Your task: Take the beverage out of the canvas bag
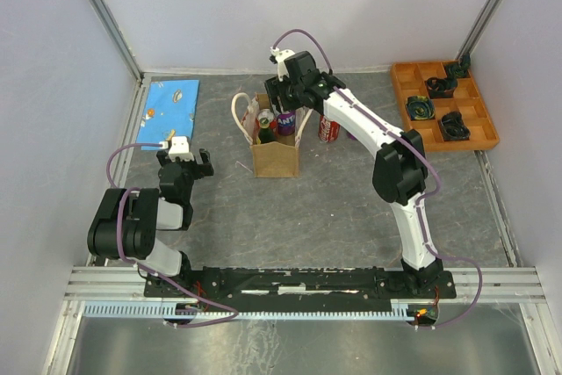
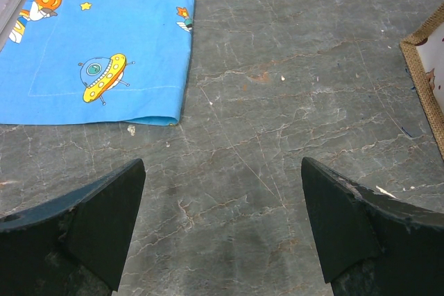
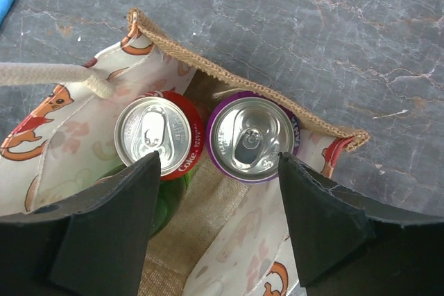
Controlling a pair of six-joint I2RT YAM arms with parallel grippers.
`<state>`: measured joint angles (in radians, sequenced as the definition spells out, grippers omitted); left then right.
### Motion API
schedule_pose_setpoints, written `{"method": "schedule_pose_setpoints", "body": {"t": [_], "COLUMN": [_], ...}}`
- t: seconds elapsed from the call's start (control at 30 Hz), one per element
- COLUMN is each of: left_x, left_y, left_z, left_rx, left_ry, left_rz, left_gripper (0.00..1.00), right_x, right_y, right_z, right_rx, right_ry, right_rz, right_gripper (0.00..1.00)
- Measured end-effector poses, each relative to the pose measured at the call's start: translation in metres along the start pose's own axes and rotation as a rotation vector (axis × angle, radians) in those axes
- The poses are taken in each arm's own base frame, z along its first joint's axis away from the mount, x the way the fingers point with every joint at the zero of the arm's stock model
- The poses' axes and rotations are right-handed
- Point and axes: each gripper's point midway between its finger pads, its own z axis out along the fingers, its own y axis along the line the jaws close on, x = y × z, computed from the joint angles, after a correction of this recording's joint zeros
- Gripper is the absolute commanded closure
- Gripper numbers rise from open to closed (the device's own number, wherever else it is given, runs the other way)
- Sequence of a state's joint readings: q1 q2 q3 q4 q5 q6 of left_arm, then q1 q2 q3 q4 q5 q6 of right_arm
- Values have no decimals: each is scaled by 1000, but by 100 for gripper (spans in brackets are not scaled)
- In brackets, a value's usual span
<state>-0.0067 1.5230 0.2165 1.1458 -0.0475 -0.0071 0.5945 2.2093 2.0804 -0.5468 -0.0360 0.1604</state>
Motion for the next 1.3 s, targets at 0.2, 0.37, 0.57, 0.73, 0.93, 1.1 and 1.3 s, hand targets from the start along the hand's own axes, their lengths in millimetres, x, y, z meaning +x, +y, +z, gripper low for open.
{"method": "schedule_pose_setpoints", "body": {"t": [0.2, 0.37, 0.57, 0.73, 0.93, 1.1, 1.3], "left_x": [0, 0, 0, 0, 0, 0, 0], "left_y": [0, 0, 0, 0, 0, 0, 0], "left_z": [0, 0, 0, 0, 0, 0, 0], "left_rx": [0, 0, 0, 0, 0, 0, 0], "left_ry": [0, 0, 0, 0, 0, 0, 0], "left_rz": [0, 0, 0, 0, 0, 0, 0], "left_gripper": [1, 1, 1, 1, 1, 1, 1], "right_x": [2, 10, 13, 12, 10, 7, 2], "right_y": [-9, -16, -19, -19, -21, -24, -34], "right_z": [7, 20, 26, 27, 31, 33, 37], "right_rx": [48, 85, 108, 121, 135, 136, 148], "right_ry": [2, 15, 17, 14, 1, -19, -62], "right_rz": [1, 7, 26, 39, 87, 155, 213], "right_gripper": [22, 22, 22, 23, 24, 24, 24]}}
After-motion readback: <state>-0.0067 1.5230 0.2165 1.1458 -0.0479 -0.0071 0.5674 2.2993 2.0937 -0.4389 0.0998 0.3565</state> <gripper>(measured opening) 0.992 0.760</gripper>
